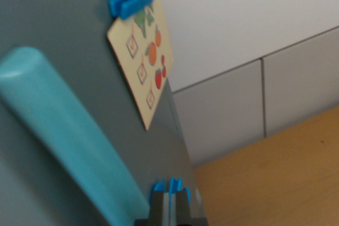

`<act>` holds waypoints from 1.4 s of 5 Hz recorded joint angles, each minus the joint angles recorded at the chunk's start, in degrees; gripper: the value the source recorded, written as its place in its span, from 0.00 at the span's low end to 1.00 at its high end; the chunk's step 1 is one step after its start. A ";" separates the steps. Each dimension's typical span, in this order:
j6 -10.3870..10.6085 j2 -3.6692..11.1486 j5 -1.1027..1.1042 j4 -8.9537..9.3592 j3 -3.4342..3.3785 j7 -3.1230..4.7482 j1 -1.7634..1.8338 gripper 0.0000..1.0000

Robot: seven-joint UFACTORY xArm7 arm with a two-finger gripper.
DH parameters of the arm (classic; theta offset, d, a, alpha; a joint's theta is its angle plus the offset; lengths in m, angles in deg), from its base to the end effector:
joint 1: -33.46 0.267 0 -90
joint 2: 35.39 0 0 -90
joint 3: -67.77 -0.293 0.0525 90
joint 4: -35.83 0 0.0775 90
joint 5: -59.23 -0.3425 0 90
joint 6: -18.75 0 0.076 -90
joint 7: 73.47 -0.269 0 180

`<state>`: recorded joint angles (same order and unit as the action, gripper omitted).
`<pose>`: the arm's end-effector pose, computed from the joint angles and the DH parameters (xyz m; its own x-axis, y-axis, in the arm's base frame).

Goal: Close fridge door

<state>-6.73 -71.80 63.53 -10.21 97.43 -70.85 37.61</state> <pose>0.4466 -0.2280 0.4416 0.5156 -0.3260 0.7924 -0.3039 -0.9342 -0.1866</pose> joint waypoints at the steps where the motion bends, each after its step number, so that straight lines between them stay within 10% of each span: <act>1: 0.34 3.65 0.00 -1.31 -0.04 0.00 0.05 1.00; 4: 0.90 5.26 0.00 -1.37 -1.20 0.00 0.31 1.00; 5: 2.05 7.01 0.00 -1.74 -3.87 0.00 0.33 1.00; 6: 2.05 7.01 0.00 -1.74 -3.87 0.00 0.33 1.00; 7: 2.08 9.69 0.00 -3.44 -6.70 0.00 0.33 1.00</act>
<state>-4.66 -62.10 63.53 -13.65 90.73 -70.86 37.95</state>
